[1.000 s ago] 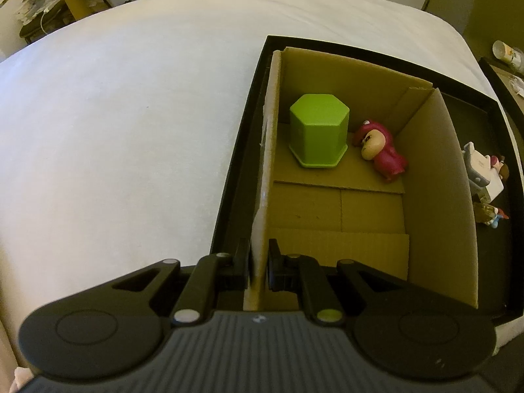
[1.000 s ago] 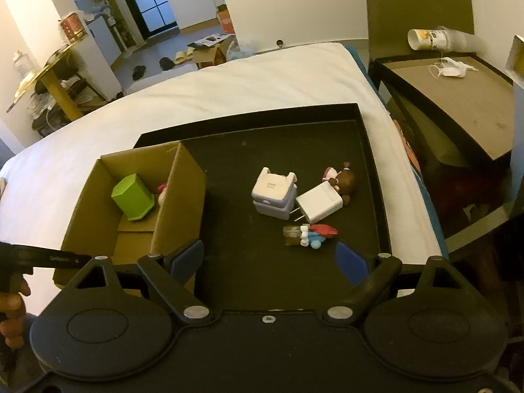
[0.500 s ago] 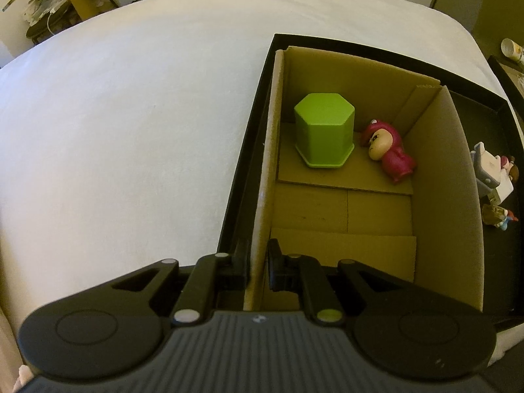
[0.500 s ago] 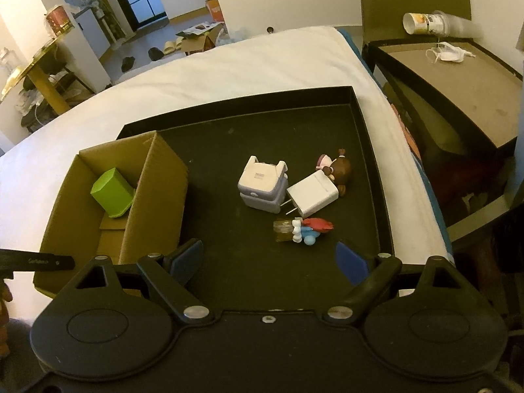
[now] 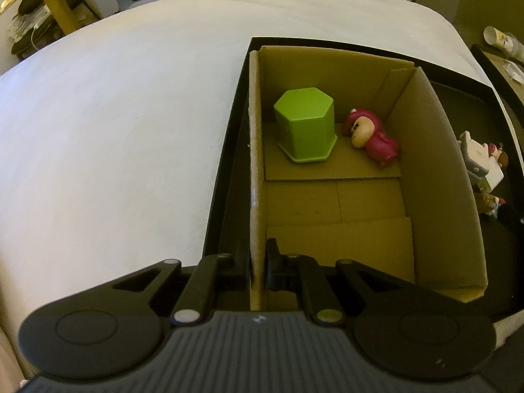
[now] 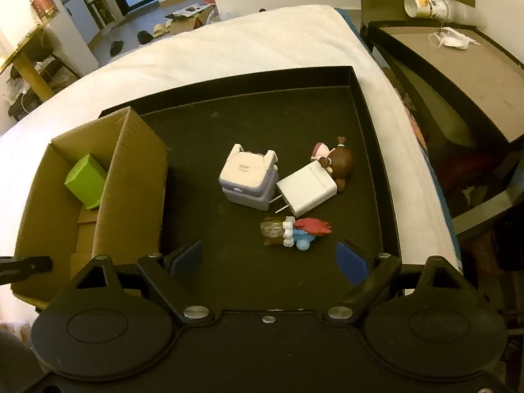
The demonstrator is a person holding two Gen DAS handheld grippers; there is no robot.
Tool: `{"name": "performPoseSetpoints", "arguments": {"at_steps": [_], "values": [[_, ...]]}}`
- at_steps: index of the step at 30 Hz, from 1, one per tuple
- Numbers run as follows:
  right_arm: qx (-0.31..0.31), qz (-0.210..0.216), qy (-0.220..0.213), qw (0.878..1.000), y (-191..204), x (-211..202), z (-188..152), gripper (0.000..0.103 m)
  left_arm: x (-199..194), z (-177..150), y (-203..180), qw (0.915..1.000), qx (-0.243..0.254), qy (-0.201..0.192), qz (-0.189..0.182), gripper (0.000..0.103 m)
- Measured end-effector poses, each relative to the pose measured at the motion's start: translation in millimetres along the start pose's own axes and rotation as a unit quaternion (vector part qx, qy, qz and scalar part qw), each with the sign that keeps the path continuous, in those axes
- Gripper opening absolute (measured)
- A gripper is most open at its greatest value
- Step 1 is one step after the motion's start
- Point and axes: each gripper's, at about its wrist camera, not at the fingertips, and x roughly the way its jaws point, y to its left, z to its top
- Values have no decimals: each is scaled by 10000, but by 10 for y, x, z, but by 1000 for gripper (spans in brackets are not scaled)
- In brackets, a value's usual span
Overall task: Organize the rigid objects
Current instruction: 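Move the right gripper over the tray to the perfume-bottle figurine and grasp it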
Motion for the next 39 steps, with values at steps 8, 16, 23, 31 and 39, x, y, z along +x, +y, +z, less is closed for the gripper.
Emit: {"name": "performPoseSetpoints", "arguments": {"at_steps": [8, 16, 23, 31, 39], "values": [[-23, -13, 73, 10000, 43, 138, 63, 88, -12, -11, -3, 9992, 303, 23, -264, 8], [-104, -156, 154, 9997, 96, 231, 85, 84, 17, 15, 109, 9996, -7, 63, -262, 9], [-135, -428, 226, 9987, 59, 319, 83, 79, -11, 16, 100, 10000, -47, 27, -34, 11], [-331, -603, 332, 9971, 45, 405, 47, 53, -60, 4, -19, 9999, 51, 18, 90, 11], [-448, -534, 241, 9973, 101, 218, 23, 42, -15, 16, -23, 10000, 35, 21, 80, 11]]}}
